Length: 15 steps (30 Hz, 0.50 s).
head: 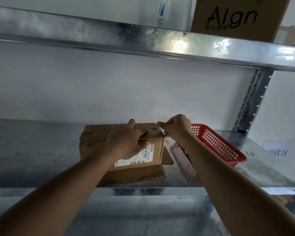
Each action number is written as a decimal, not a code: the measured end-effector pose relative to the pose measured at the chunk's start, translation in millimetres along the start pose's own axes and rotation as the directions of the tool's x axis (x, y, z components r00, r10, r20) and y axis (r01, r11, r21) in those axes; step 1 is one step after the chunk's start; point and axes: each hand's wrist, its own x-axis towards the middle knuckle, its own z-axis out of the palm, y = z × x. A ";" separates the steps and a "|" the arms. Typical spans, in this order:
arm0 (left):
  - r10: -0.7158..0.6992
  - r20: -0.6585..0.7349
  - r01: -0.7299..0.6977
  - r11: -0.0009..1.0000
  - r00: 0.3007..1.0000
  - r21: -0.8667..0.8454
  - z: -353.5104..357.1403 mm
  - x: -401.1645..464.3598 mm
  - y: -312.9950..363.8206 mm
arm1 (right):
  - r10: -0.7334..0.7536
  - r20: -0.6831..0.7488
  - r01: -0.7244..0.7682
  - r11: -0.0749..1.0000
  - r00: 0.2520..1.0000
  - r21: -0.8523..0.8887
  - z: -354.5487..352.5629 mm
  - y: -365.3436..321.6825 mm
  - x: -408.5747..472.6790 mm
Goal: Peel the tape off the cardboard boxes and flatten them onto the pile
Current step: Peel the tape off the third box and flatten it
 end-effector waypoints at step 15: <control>-0.028 0.045 0.029 0.999 0.999 -0.028 -2.5 5.1 6.9 | 0.111 -0.068 -0.033 0.719 0.992 0.694 -5.4 3.4 -10.7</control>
